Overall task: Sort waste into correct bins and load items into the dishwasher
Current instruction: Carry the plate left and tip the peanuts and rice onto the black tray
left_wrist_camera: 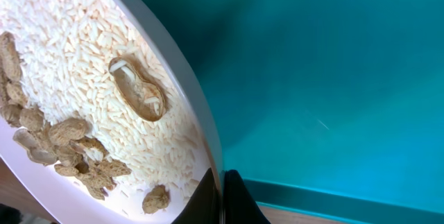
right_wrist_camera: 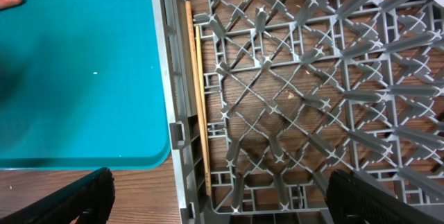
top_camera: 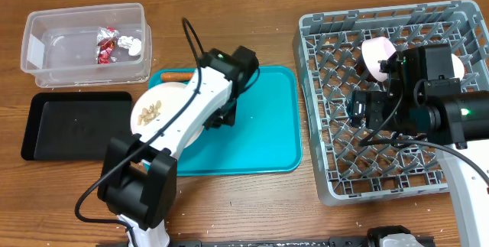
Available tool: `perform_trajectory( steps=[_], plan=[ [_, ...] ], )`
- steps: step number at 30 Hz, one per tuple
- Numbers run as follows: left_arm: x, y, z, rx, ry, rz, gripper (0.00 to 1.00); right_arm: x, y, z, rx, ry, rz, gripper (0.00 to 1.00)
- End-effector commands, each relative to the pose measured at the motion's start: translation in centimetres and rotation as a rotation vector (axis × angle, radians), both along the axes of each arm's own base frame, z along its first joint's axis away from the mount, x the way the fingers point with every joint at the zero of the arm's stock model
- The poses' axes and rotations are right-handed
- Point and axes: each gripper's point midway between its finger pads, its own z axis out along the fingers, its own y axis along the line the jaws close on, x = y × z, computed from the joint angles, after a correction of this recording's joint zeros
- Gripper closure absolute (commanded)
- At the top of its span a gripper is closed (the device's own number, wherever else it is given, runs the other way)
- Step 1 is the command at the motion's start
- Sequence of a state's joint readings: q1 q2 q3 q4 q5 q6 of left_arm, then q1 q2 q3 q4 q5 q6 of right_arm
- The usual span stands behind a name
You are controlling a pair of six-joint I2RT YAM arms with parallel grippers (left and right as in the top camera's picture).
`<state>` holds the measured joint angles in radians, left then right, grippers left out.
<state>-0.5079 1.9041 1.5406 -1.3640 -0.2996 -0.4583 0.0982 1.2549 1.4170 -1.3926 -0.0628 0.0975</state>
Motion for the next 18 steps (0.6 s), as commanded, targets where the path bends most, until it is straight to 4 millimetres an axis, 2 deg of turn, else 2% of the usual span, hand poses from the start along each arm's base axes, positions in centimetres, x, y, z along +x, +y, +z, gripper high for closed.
perform_trajectory(
  steps=[1, 13, 18],
  plan=[
    [1.8, 2.0, 1.6, 0.016, -0.059, 0.074, 0.96, 0.0, -0.1, -0.1, 0.0, 0.003, -0.007, 0.0],
    [2.8, 8.0, 1.3, -0.142, 0.012, 0.213, 0.96, 0.0, -0.1, -0.1, 0.0, 0.003, -0.007, 0.0],
    [3.5, 10.1, 1.2, -0.264, 0.019, 0.236, 0.96, 0.0, -0.1, -0.1, 0.0, 0.0, -0.007, 0.0]
  ],
)
